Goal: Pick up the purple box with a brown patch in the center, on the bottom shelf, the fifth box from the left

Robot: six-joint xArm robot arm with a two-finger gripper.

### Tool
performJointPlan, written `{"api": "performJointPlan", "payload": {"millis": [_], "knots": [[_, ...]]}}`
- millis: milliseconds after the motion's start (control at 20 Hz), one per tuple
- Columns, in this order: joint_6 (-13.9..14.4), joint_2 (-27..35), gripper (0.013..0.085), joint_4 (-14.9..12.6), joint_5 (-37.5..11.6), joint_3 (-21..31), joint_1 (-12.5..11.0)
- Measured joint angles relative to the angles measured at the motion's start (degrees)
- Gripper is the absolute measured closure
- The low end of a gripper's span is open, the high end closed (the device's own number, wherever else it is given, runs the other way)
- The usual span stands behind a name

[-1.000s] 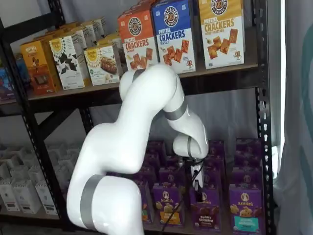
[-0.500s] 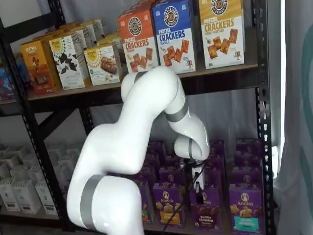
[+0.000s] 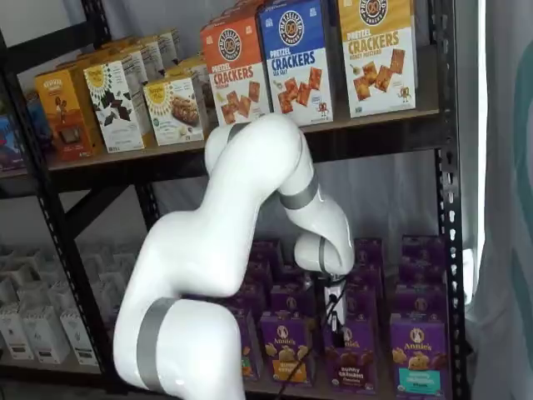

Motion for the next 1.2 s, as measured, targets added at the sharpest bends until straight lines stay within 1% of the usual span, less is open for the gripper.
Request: {"api": "performJointPlan", "payload": {"millis": [50,200,350,400,450,500,550,650,700,750,850,1050,1200], "knots": [[0.26,0.0,0.041,-0.26,-0.46,0.22,0.03],[-0.64,-0.1,0.041,0.75,-1.7,0.77,0.1],[-1.23,-0.31,0.041,1.36,-1.84,0.98,0.07],[-1.31,-0.4,0.045,1.42,-1.72,1.01,0.04],[-1.42,-0.52,0.045,1.52,-1.71,1.13,0.01],[-1.67,-0.66,0.049,1.76,-1.73,1.26,0.0],[-1.75,-0.8,0.049,1.84,-1.7,1.38,-0.03],[-1.75,-1.05,0.057,1.8,-1.61,1.6,-0.05],[-1.77,-1.18,0.057,1.83,-1.56,1.72,-0.06],[-1.62,-1.3,0.061,1.66,-1.47,1.83,-0.06],[-1.26,-1.48,0.061,1.25,-1.64,2.14,-0.07],[-1.56,-1.92,0.061,1.57,-1.8,2.81,-0.07],[-0.72,-2.32,0.061,0.65,-1.05,3.13,-0.09]]}}
